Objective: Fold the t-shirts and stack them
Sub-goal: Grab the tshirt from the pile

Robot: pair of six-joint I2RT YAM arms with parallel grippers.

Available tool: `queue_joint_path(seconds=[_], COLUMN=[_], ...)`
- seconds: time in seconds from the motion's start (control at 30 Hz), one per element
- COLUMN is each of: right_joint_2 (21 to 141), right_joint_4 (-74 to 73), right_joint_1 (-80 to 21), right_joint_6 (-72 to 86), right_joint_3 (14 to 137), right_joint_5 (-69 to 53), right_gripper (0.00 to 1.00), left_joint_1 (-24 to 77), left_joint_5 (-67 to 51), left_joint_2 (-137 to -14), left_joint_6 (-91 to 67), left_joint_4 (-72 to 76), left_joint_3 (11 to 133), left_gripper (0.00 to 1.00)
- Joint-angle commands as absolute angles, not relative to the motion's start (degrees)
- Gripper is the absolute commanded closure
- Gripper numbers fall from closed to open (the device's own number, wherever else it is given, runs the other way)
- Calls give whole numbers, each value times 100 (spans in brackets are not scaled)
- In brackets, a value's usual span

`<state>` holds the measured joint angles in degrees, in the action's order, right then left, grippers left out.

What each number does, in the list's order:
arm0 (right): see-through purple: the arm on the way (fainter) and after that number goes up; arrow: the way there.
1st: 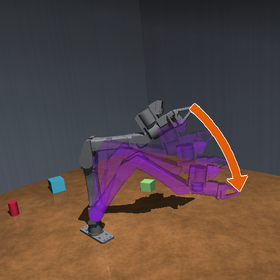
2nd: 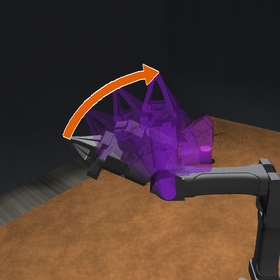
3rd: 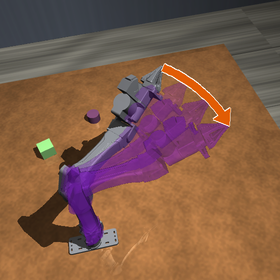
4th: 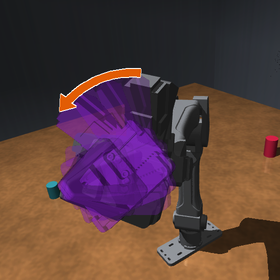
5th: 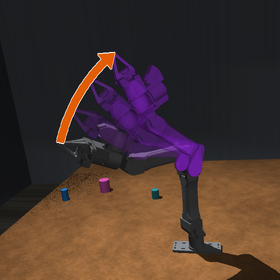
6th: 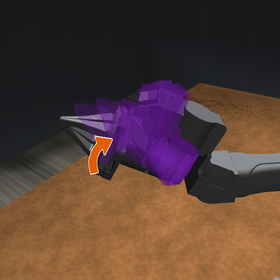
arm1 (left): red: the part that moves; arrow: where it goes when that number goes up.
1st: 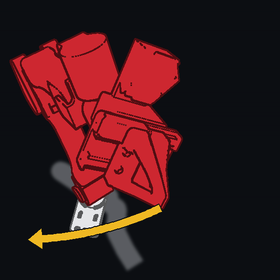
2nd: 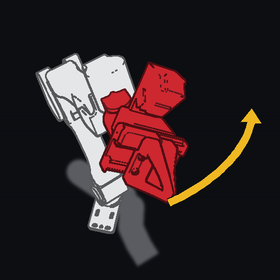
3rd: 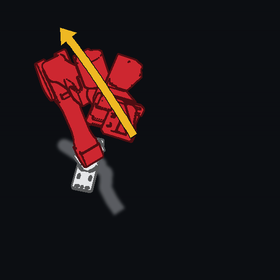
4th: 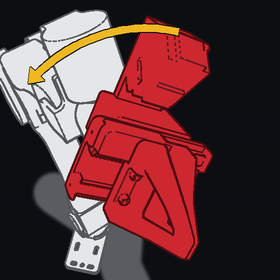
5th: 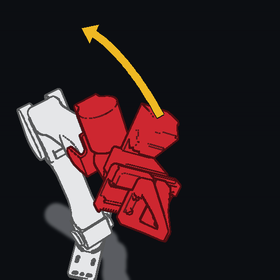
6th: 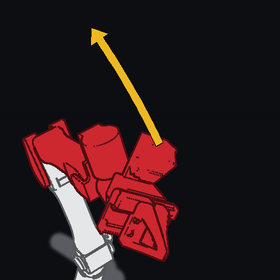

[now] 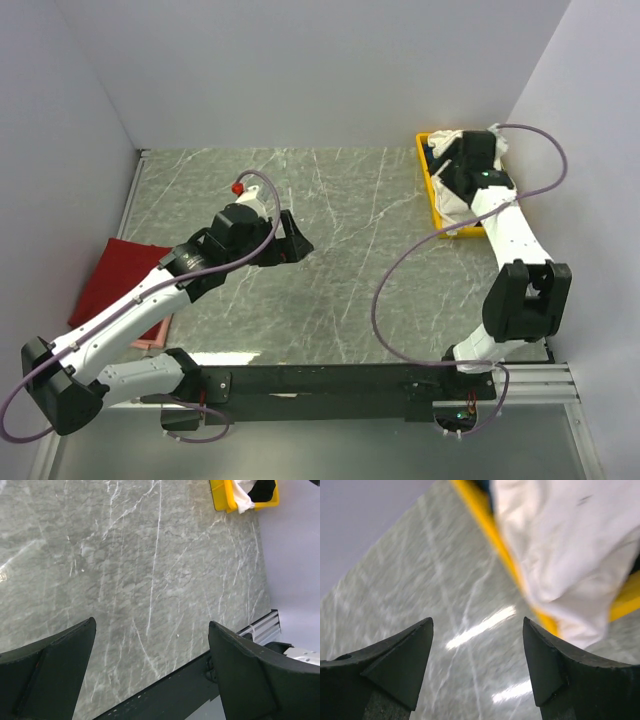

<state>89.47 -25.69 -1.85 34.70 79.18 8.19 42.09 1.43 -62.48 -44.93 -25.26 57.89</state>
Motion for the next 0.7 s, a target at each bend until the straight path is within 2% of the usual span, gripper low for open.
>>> queue_joint_path(seconds=[0.0,0.3,0.67], right_joint_2=[9219,10203,11258], right_joint_4=[-2672,-2426,-2435], right_joint_1=[377,1168,1327], right_joint_6=[3507,3428,3393], right_joint_3=[8270,8429,8991], right_joint_5=[941,633,492], right_gripper=[22,24,26], left_joint_1=[4219,4201,4122], left_joint_5=[272,185,106], left_joint_2=[-6065,-6178,-6258], left_joint_6=[-4280,-4114,-4008], left_joint_4=[-2768,-2830,-2865], left_joint_3=[6021,6064,6091], left_gripper=[1,0,0])
